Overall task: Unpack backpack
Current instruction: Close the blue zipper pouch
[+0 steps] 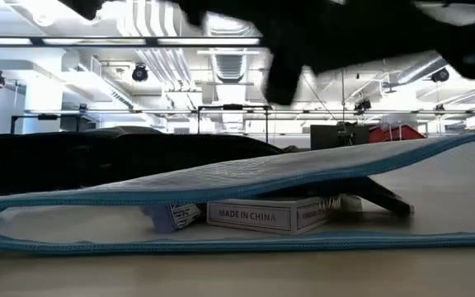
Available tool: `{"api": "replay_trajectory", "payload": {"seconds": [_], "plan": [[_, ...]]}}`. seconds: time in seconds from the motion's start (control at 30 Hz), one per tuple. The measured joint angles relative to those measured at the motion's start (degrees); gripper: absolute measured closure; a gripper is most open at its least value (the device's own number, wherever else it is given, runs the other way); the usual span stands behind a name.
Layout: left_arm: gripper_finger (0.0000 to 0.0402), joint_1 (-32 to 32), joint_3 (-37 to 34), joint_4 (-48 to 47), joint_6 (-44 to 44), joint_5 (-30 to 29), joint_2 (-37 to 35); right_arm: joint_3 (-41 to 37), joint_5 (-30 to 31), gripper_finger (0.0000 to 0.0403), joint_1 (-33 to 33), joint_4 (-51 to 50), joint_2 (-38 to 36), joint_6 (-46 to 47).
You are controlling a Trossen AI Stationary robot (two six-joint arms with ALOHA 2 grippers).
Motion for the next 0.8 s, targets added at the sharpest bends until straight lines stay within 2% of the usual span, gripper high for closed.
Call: {"api": "replay_trajectory", "payload": {"seconds": [0.23, 0.4, 0.57, 0.8], "plan": [[0.0318, 0.1, 21.5, -18.8, -2.1, -1.2, 8.5, -9.8, 0.2, 0.0403, 0.7, 19.7, -5.7, -4.6], [0.0322, 1.4, 30.5, -28.4, -6.4, -3.9, 13.1, -14.0, 0.6, 0.0403, -0.2, 26.5, -5.3, -6.6], [0.0322, 3.4, 32.1, -29.7, -11.9, -4.3, 15.8, -15.8, 0.5, 0.0403, -2.0, 27.3, -5.3, -6.6], [0.0322, 4.2, 30.5, -31.9, -13.1, -3.7, 15.9, -16.8, -2.8, 0.0403, -3.7, 27.6, -5.1, -6.5]]}}
